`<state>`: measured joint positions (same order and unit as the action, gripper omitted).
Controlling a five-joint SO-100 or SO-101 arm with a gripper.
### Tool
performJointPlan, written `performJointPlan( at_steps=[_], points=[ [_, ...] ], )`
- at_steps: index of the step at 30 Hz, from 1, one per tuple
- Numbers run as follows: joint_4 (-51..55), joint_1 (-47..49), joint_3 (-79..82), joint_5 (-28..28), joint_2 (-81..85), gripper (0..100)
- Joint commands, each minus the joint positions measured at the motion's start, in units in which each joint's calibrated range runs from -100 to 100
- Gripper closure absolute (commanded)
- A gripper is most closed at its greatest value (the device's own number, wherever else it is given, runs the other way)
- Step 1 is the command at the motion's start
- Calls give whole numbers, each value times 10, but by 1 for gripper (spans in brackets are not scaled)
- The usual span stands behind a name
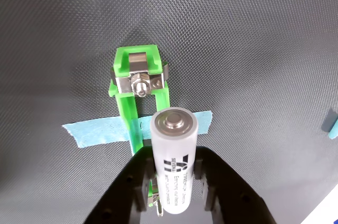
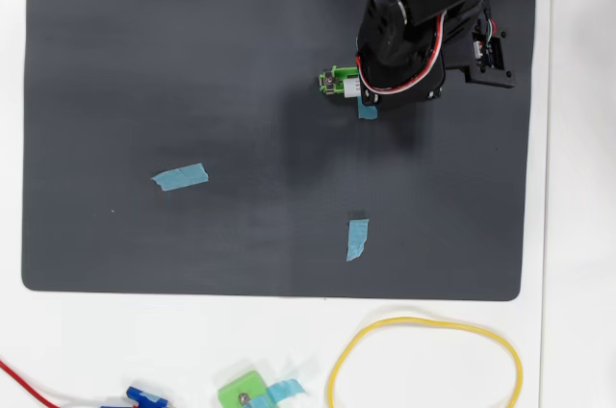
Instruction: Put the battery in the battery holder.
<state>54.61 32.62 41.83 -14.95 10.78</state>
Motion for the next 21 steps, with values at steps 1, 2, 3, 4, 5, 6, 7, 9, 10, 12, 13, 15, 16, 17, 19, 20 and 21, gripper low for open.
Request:
performJointPlan(
  at_steps=[1, 2, 3, 4, 5, 6, 7, 9, 10, 12, 13, 15, 16, 17, 19, 20, 21],
  points=[
    [-2, -11, -3, 1, 1, 100],
    [-3, -11, -3, 1, 1, 100],
    [-5, -11, -2, 1, 1, 100],
    [-5, -12, -2, 1, 1, 100],
    [-5, -15, -2, 1, 1, 100],
    [-4, -22, -2, 1, 1, 100],
    [-4, -27, -2, 1, 1, 100],
    [-2, -37, -2, 1, 1, 100],
    [-2, -37, -1, 1, 3, 100],
    [-2, -37, 5, 1, 9, 100],
    [-6, -36, 12, 1, 9, 100],
    [-7, -34, 20, 1, 10, 100],
    [-7, -34, 20, 1, 10, 100],
    [-7, -33, 20, 1, 10, 100],
    [-7, -33, 20, 1, 10, 100],
    [-7, -32, 21, 1, 10, 100],
    [-7, -31, 22, 1, 10, 100]
  ],
)
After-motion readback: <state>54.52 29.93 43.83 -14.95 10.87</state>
